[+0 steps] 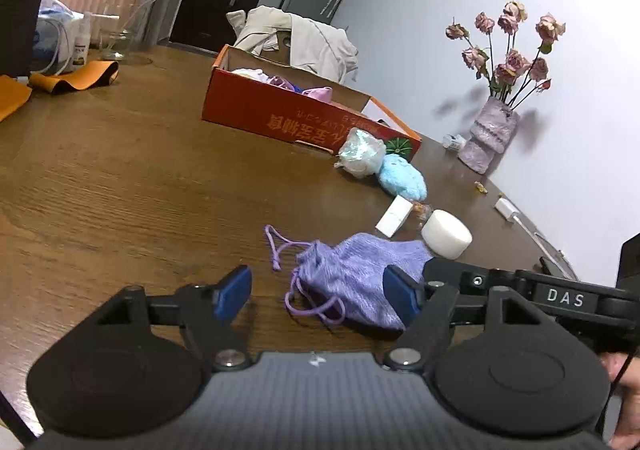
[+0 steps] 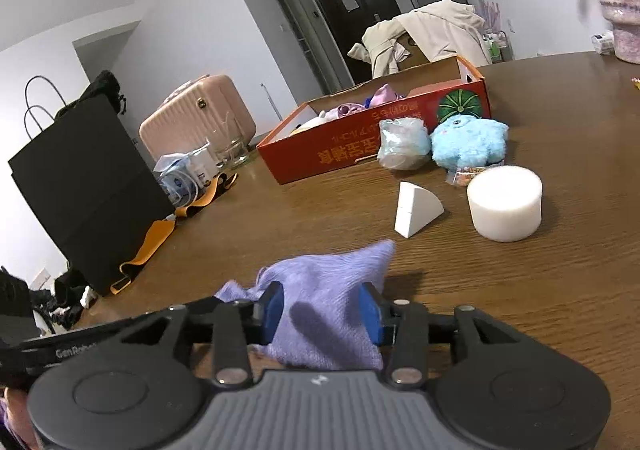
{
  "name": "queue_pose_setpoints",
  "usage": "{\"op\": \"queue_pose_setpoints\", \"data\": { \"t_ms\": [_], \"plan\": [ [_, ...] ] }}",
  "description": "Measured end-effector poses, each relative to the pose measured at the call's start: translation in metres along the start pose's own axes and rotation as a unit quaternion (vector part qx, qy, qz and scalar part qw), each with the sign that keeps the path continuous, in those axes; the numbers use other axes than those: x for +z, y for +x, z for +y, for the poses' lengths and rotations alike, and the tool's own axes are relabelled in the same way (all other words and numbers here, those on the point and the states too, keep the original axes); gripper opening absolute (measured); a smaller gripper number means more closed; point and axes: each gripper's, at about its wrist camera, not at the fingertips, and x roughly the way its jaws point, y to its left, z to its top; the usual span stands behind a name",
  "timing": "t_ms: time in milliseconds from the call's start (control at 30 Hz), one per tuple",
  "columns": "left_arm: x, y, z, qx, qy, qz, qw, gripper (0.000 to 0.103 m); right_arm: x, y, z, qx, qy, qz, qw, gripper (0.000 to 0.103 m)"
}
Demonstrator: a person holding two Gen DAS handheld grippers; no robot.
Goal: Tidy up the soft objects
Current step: 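Carry the pouch into the box and open the right tool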
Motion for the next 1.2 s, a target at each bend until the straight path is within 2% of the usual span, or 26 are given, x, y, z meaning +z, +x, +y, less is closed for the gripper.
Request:
{"op": "queue_pose_setpoints", "data": {
  "t_ms": [200,267,300,333,367,433,500,533,633,733,833,933,1067,1200],
  "plan": [
    [0.003,0.010,0.005,-0.012,-0.016,0.009,0.9998,0.071,0.005,0.012,-0.008,-0.004,0.024,0.002,1.000,0.050],
    [0.005,0.014,0.007,-0.019,-0.020,0.013,0.9995,0.058,0.006,0.017,-0.011,-0.004,0.031,0.006,1.000,0.050],
    [0.005,0.018,0.007,-0.023,-0.020,0.018,0.9994,0.046,0.006,0.020,-0.013,-0.001,0.033,0.009,0.999,0.049],
    [0.005,0.022,0.007,-0.029,-0.018,0.025,0.9991,0.035,0.006,0.023,-0.014,0.005,0.035,0.013,0.999,0.047],
    [0.006,0.025,0.005,-0.025,-0.014,0.029,0.9992,0.033,0.006,0.025,-0.016,0.013,0.039,0.016,0.999,0.043],
    [0.007,0.028,0.002,-0.025,-0.007,0.030,0.9992,0.027,0.009,0.027,-0.018,0.032,0.050,0.013,0.998,0.023],
    [0.016,0.030,0.001,-0.040,-0.018,0.030,0.9986,0.023,0.014,0.028,-0.017,0.028,0.045,0.013,0.999,0.016],
    [0.022,0.030,0.000,-0.048,-0.021,0.027,0.9982,0.015,0.019,0.028,-0.015,0.025,0.037,0.014,0.999,0.014],
    [0.055,0.033,-0.007,-0.074,-0.015,-0.003,0.9972,0.015,0.047,0.022,-0.006,0.036,0.009,-0.011,0.999,0.014],
    [0.105,0.050,-0.015,-0.090,-0.003,-0.028,0.9955,0.015,0.092,0.022,-0.003,0.046,-0.022,-0.048,0.998,0.013],
    [0.156,0.081,-0.023,-0.094,0.009,-0.042,0.9946,0.015,0.145,0.039,-0.010,0.044,-0.042,-0.072,0.996,0.011],
    [0.202,0.121,-0.028,-0.081,0.021,-0.043,0.9956,0.015,0.190,0.068,-0.025,0.049,-0.026,-0.079,0.995,0.011],
    [0.244,0.176,-0.020,-0.058,0.000,-0.023,0.9981,0.015,0.231,0.121,-0.052,0.045,0.013,-0.055,0.997,0.011],
    [0.253,0.228,-0.008,-0.014,0.004,0.013,0.9998,0.015,0.246,0.173,-0.069,0.028,0.015,-0.012,0.999,0.011]
  ]
}}
